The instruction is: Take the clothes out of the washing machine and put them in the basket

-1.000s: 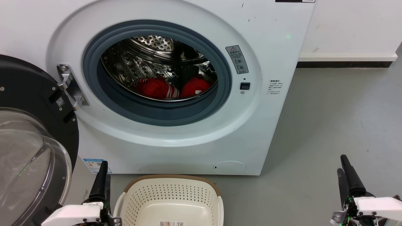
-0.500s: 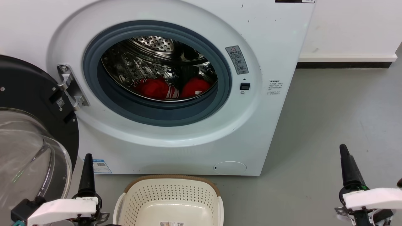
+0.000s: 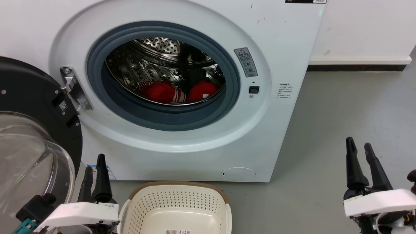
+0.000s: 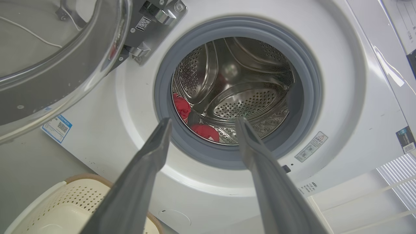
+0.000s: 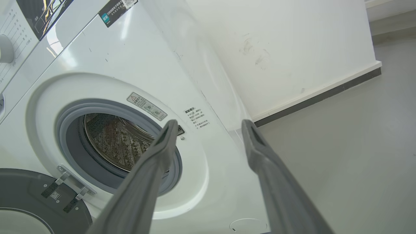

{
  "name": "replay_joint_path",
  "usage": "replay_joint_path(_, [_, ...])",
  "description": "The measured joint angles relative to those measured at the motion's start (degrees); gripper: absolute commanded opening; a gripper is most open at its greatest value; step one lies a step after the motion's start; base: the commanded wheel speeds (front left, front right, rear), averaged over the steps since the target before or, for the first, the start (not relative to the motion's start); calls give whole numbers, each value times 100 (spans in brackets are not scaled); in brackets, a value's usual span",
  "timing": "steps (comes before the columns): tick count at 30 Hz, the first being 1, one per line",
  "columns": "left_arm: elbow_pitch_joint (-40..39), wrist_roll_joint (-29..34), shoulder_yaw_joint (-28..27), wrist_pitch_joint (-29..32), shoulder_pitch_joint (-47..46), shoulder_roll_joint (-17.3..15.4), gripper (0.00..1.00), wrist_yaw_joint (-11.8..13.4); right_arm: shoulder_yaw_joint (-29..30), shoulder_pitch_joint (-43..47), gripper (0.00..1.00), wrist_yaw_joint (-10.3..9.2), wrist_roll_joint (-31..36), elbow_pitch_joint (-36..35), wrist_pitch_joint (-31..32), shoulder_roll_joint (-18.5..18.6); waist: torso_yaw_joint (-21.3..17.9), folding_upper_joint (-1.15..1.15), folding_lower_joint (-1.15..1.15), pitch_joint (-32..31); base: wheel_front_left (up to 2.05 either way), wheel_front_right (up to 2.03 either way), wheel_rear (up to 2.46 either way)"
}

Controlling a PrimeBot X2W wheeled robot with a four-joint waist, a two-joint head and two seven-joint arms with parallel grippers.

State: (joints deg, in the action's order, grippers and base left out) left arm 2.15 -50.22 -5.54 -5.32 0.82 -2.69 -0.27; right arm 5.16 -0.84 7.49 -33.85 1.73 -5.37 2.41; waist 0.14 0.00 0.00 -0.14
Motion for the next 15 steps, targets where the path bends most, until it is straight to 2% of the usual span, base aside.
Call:
replay_joint_path(9, [-180, 838, 225, -159, 129, -3, 100, 5, -186, 99, 100, 0, 984, -201, -153, 3, 14, 0, 0, -8, 0, 0, 0])
replay_joint_path(15, [-321, 1510, 377, -252, 169, -4, 100, 125, -256, 133, 100, 0, 1507, -281, -248, 7, 26, 0, 0, -8, 0, 0, 0])
